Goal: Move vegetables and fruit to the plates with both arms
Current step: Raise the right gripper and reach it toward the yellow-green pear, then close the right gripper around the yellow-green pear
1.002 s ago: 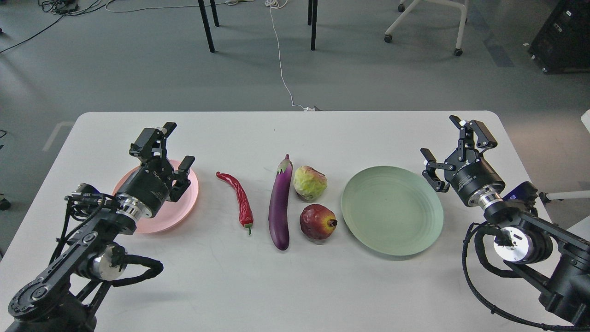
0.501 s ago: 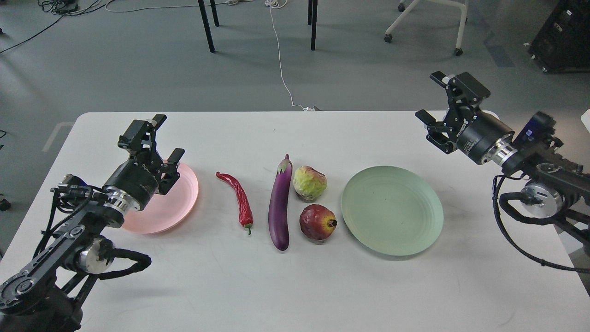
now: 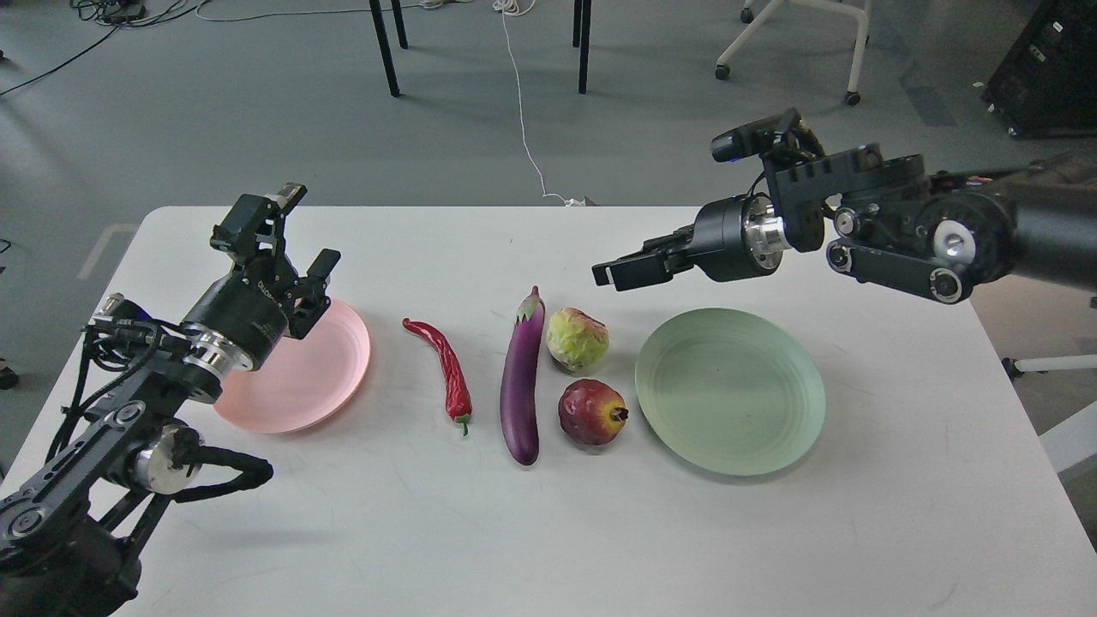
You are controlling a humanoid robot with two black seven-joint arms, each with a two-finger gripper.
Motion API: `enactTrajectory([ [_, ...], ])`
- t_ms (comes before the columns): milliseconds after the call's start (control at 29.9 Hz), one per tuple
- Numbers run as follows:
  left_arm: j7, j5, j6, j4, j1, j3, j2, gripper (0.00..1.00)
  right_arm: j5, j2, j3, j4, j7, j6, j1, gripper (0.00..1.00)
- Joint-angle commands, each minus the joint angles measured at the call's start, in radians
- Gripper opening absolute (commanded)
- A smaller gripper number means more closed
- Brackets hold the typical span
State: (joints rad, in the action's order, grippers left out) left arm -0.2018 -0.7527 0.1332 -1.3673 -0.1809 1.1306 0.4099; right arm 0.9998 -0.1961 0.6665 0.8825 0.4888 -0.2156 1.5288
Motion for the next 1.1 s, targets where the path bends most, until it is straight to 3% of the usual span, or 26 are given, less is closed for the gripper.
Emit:
enactTrajectory([
  [0, -0.001, 0.0, -0.001, -0.013, 0.006, 0.003, 0.001, 0.99, 0.003, 0.098, 0.041, -0.072, 0.0, 0.007, -0.018, 0.99],
  [200, 0.001, 0.0, -0.01, -0.015, 0.006, 0.001, 0.001, 0.99, 0.003, 0.196, 0.082, -0.175, 0.0, 0.012, -0.052, 0.99],
  [1069, 0.002, 0.0, -0.009, -0.015, 0.008, -0.002, 0.003, 0.99, -0.001, 0.196, 0.104, -0.232, 0.0, 0.14, -0.159, 0.98],
])
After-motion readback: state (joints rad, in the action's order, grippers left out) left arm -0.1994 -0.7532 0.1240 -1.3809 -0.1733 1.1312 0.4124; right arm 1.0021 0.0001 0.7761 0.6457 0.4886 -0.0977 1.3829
